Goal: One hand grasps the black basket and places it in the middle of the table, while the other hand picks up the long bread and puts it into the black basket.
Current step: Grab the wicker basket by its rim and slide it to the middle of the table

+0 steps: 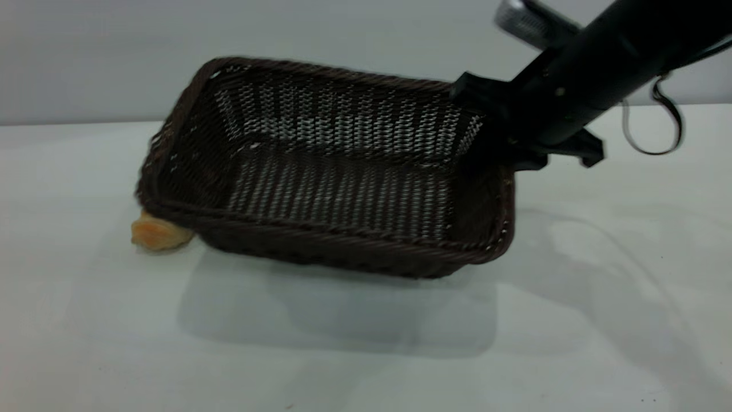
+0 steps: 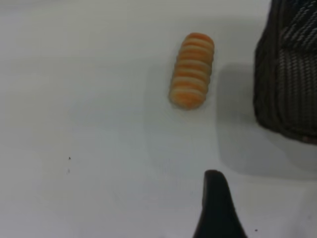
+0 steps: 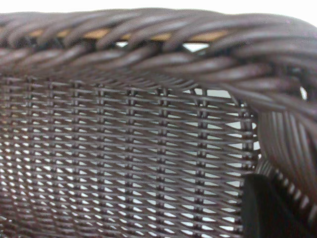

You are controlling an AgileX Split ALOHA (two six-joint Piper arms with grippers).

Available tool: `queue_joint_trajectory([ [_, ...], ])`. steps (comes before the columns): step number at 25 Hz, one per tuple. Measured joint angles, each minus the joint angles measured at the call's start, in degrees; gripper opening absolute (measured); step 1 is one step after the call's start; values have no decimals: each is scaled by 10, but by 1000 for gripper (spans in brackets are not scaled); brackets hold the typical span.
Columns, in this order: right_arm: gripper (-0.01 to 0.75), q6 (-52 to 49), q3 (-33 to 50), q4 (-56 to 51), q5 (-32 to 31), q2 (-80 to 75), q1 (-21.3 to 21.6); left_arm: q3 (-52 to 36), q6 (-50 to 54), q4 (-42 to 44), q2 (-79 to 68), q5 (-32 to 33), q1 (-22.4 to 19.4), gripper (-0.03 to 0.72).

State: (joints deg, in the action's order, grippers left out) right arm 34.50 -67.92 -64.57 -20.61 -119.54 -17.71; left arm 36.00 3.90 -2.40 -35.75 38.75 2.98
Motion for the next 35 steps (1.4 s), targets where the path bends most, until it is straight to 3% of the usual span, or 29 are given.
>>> queue_joint_trajectory([
  [6, 94, -138, -102, 193, -105, -77, 0, 0, -1, 0, 0, 9, 0, 522],
  [12, 94, -250, -149, 347, -140, -93, 0, 0, -1, 0, 0, 9, 0, 522],
  [29, 151, -365, -151, 377, -151, -94, 0, 0, -1, 0, 0, 16, 0, 522],
  [32, 204, -370, -151, 380, -152, -94, 0, 0, -1, 0, 0, 16, 0, 522],
  [35, 309, -371, -151, 385, -157, -94, 0, 0, -1, 0, 0, 20, 0, 522],
])
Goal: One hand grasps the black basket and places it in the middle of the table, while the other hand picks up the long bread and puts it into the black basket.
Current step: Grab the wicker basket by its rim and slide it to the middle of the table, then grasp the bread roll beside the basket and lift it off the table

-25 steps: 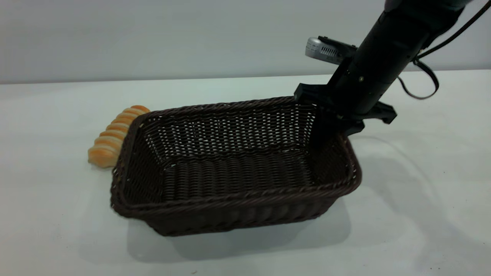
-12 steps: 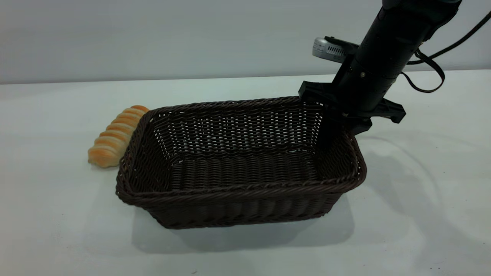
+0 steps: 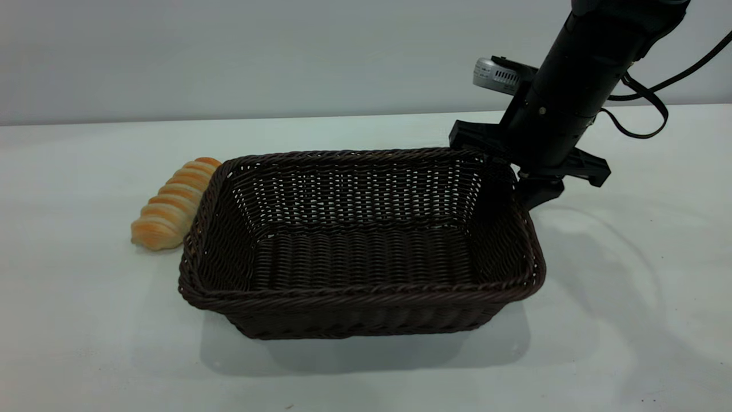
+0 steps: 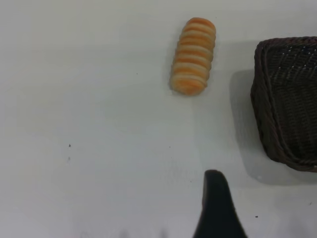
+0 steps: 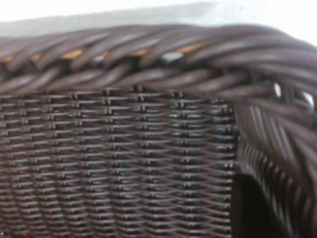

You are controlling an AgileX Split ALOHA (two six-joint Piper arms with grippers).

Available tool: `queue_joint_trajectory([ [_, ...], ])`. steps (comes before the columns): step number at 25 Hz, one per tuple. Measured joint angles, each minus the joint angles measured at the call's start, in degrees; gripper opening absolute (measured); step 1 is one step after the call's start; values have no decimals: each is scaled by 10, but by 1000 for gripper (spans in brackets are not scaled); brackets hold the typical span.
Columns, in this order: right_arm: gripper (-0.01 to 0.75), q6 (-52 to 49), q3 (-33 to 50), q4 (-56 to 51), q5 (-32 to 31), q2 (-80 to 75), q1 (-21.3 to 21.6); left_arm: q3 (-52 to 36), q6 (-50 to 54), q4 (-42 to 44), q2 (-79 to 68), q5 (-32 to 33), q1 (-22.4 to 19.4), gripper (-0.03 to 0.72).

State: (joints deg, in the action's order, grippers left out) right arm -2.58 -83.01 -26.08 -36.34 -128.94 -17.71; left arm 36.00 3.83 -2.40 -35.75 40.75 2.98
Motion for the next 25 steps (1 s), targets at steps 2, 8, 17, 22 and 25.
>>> queue_joint_trajectory([
  [2, 380, 0, 0, 1, -7, 1, 1, 0, 0, 0, 0, 0, 0, 522],
  [8, 526, 23, -17, 7, -55, 43, 26, 0, 0, 1, 0, 0, 0, 522],
  [17, 541, 98, -62, 141, -240, 135, 65, 0, 2, 7, -3, -5, 0, 522],
  [22, 541, 65, -62, 271, -325, 191, 65, 23, 1, 8, -67, 0, 0, 522],
  [25, 541, 49, -62, 303, -330, 239, 65, 54, -7, 9, -143, 4, 0, 522],
])
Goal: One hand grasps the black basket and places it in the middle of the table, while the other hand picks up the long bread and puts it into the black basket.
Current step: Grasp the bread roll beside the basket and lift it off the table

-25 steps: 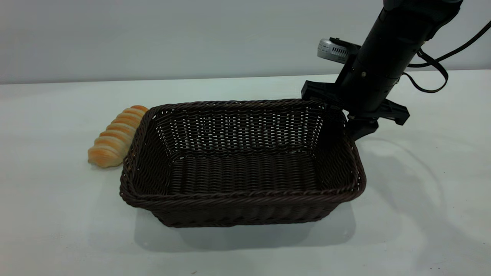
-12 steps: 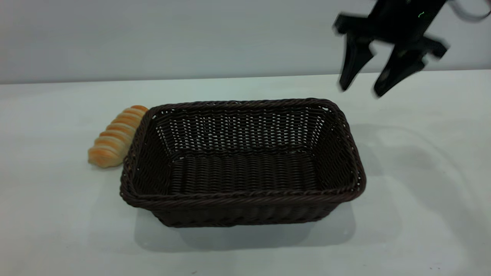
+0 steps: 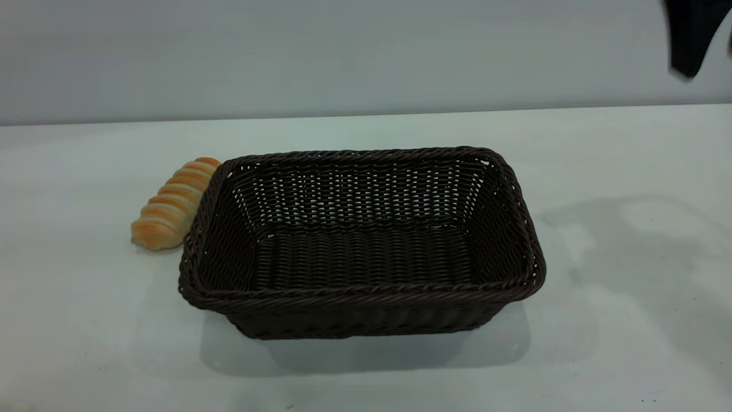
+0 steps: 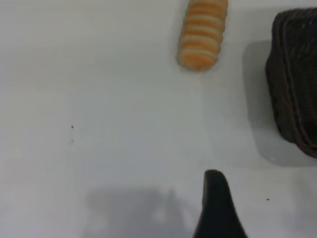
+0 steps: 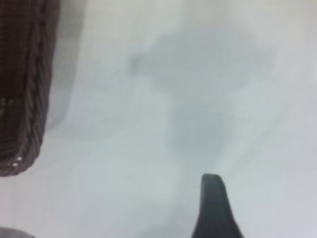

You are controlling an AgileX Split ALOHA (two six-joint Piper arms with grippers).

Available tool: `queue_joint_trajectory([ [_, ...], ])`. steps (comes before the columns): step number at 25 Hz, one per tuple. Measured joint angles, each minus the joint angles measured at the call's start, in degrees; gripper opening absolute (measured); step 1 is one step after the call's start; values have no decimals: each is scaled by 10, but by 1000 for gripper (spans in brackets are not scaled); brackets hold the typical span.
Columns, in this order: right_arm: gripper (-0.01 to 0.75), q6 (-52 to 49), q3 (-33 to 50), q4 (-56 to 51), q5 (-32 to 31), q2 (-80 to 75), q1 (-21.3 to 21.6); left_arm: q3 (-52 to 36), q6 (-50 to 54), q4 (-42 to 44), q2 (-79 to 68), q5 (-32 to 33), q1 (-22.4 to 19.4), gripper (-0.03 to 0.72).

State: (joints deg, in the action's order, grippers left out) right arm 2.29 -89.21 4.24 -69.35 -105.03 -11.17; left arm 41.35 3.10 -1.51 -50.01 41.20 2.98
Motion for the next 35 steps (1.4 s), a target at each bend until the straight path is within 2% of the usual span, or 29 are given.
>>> queue_joint_trajectory([
  [5, 541, -6, 10, -13, -5, 96, 0, 57, -7, 1, -121, -7, 0, 522],
  [9, 541, -6, 66, -20, -8, 193, 0, 77, -31, 1, -212, -43, 0, 522],
  [12, 536, -6, 124, -30, -12, 263, 0, 79, -65, 1, -276, -94, 0, 522],
  [16, 519, -6, 189, -42, -16, 339, 0, 82, -107, 2, -369, -210, 0, 521],
  [22, 499, -2, 221, -46, -17, 402, 0, 82, -173, 2, -502, -382, 2, 496],
  [29, 496, 3, 222, -46, -17, 408, 0, 82, -272, 52, -633, -481, 18, 456],
  [35, 496, 3, 222, -49, -17, 408, 0, 117, -262, 103, -694, -533, 19, 434],
])
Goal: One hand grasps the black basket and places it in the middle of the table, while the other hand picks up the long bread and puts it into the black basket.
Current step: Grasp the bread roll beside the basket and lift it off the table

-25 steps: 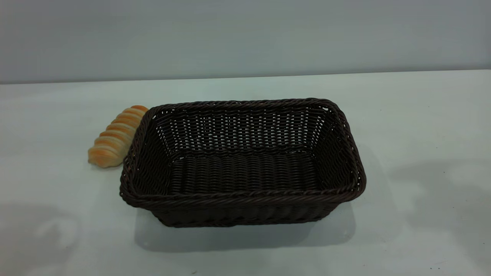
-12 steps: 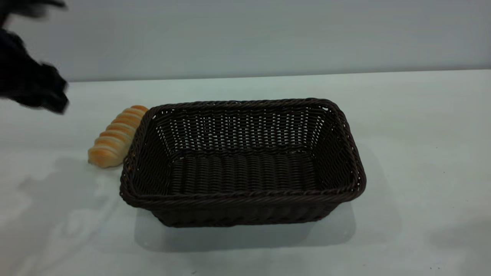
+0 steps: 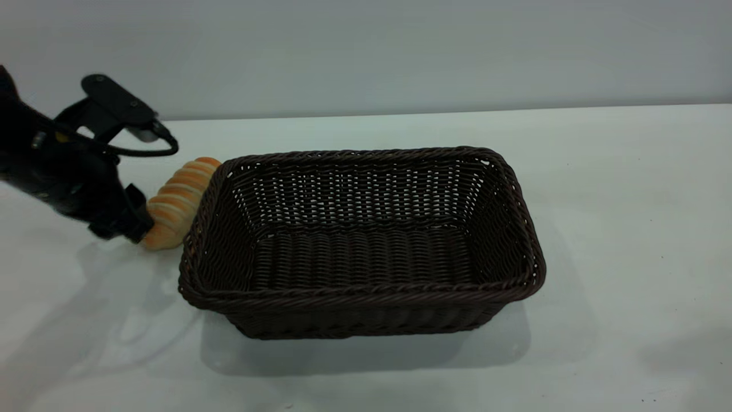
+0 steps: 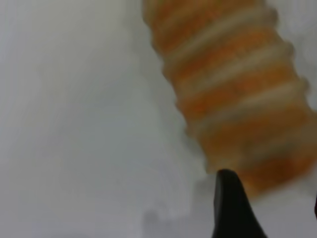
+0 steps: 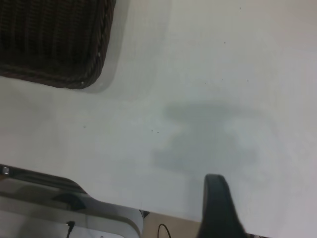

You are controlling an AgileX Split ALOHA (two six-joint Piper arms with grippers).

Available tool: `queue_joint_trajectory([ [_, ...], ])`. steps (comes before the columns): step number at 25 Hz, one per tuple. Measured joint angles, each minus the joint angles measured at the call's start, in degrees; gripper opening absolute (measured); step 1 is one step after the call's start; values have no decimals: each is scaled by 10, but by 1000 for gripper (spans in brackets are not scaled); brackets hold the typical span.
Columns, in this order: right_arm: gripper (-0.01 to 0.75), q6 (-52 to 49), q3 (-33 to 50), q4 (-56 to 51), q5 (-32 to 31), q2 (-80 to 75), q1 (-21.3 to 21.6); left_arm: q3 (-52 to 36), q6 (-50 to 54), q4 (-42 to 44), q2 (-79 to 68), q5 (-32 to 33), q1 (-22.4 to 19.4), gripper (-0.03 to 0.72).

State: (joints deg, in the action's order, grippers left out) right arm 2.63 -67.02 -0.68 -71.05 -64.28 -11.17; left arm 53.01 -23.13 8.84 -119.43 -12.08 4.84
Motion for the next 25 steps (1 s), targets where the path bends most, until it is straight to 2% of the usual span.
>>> queue_joint_trajectory([
  [6, 496, 2, 0, -5, 0, 0, 0, 50, 17, 10, -26, -7, 0, 431],
  [19, 496, 2, 0, -14, 9, 0, 0, 60, 74, 34, -89, -27, 0, 417],
  [22, 496, 2, 0, -14, 9, 0, 0, 62, 92, 34, -90, -25, 0, 355],
  [25, 496, 2, 1, -14, 9, 0, 0, 62, 109, 29, -90, -17, 0, 183],
])
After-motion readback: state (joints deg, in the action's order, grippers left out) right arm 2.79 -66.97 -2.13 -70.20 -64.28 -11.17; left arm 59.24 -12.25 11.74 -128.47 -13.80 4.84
